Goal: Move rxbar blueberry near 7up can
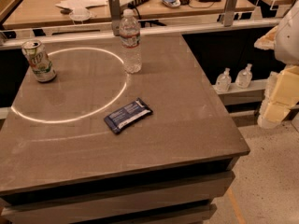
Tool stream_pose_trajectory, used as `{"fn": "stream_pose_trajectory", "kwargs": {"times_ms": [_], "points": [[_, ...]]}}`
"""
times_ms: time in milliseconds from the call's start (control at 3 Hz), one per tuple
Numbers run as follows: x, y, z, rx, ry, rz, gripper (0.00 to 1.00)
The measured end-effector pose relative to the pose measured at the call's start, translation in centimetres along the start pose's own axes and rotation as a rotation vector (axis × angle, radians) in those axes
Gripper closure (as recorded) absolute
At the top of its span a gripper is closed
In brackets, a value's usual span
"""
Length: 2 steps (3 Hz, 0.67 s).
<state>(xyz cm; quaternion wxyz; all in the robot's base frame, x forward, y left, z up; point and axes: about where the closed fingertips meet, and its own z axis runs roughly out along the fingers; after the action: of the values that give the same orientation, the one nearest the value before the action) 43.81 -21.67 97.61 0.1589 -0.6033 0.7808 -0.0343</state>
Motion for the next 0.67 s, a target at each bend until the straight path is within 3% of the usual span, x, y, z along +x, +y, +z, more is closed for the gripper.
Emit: {"fn": "stream_pose_trajectory", "kwargs": {"times_ms": [667], "points": [[-0.64,-0.02,-0.08,-0.01,-0.027,-0.023,0.0]]}}
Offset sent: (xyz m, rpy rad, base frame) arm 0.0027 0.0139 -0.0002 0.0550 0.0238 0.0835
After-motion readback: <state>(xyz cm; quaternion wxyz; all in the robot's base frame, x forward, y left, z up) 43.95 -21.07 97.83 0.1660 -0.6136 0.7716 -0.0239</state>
